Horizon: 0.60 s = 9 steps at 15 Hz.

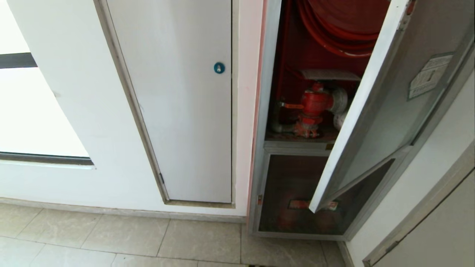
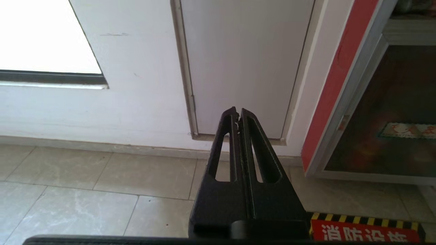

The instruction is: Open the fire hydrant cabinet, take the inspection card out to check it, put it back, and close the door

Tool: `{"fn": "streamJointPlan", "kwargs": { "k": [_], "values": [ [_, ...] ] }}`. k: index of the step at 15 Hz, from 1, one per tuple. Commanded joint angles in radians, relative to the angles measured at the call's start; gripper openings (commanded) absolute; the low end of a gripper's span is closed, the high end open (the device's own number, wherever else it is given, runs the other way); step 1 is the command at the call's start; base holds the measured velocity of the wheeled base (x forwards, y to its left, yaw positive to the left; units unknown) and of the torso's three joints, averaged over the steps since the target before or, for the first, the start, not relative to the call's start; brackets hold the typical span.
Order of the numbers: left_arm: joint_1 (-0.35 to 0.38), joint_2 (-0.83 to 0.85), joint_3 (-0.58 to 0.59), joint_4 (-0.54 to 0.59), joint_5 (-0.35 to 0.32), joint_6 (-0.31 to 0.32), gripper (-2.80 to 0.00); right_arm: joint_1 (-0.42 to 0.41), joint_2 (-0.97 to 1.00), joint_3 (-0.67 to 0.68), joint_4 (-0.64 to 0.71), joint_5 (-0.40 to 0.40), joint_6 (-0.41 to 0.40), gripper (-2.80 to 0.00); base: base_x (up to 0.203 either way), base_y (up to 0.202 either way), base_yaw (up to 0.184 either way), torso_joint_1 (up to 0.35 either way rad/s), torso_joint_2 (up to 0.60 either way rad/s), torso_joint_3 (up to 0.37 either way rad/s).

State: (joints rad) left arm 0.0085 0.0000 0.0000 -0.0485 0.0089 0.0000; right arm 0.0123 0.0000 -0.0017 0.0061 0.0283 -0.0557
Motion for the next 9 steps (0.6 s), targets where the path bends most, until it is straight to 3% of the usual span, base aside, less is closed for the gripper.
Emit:
{"fn": "streamJointPlan", "kwargs": {
  "k": [1, 4, 9],
  "values": [
    [-0.001, 0.002, 0.017, -0.001, 0.000, 0.000, -2.80, 0.000, 0.000, 0.000, 0.000, 0.001, -0.002, -2.80, -0.198, 0.000, 0.002, -0.007, 0.01, -0.002],
    [-0.001, 0.002, 0.017, -0.001, 0.000, 0.000, -2.80, 0.000, 0.002, 0.000, 0.000, 0.001, -0.001, -2.80, -0.179, 0.000, 0.002, 0.001, 0.00, 0.005],
    [-0.001, 0.002, 0.017, -0.005, 0.002, -0.001, -2.80, 0.000, 0.000, 0.000, 0.000, 0.001, -0.004, -2.80, -0.011, 0.000, 0.000, 0.005, 0.00, -0.004]
  ]
}}
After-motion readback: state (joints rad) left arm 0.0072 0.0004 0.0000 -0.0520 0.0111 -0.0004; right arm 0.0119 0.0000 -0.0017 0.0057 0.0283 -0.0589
